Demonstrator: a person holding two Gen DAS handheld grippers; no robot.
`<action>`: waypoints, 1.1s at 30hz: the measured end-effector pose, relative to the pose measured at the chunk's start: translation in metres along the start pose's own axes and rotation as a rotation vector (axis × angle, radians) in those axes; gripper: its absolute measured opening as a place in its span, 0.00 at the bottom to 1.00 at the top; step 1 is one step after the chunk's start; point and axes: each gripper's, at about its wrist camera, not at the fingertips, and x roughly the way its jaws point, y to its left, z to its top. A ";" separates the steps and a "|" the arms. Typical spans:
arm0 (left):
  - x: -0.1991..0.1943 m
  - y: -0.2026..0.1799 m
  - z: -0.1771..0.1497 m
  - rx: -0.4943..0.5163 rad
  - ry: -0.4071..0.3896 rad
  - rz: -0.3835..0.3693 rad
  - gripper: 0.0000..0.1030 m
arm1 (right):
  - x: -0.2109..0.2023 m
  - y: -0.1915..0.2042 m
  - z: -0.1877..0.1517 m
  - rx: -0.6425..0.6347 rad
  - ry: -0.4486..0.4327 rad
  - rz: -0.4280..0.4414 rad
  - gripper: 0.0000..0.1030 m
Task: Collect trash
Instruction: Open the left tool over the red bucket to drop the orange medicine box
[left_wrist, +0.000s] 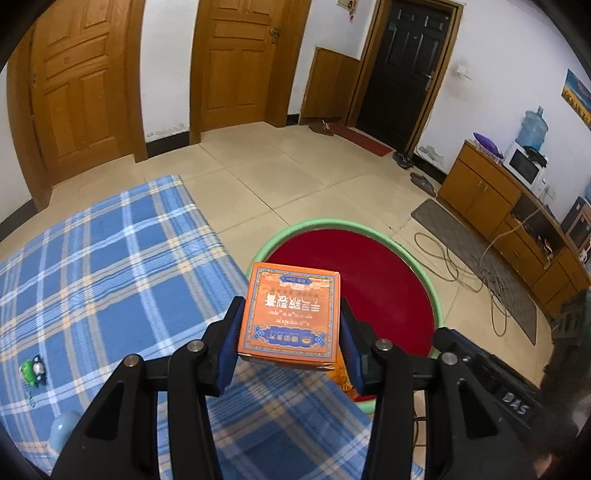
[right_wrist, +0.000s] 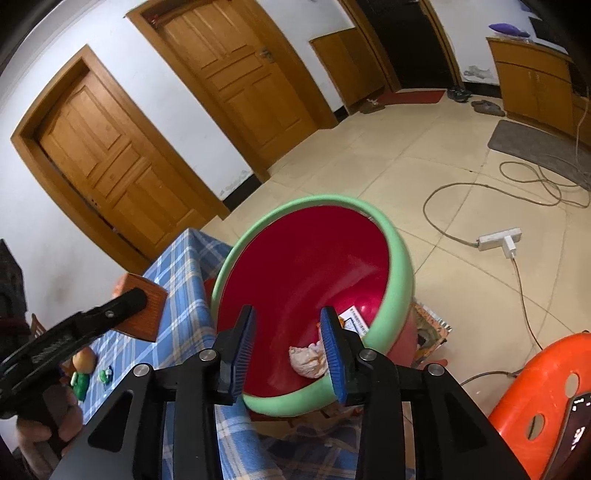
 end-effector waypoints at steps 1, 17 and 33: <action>0.005 -0.002 0.000 0.005 0.007 -0.001 0.46 | -0.003 -0.002 0.000 0.004 -0.008 -0.004 0.37; 0.021 -0.023 0.001 0.037 0.031 -0.018 0.61 | -0.014 -0.021 0.000 0.063 -0.030 -0.006 0.42; -0.042 0.027 -0.023 -0.064 -0.029 0.082 0.61 | -0.040 0.017 -0.010 -0.002 -0.045 0.064 0.48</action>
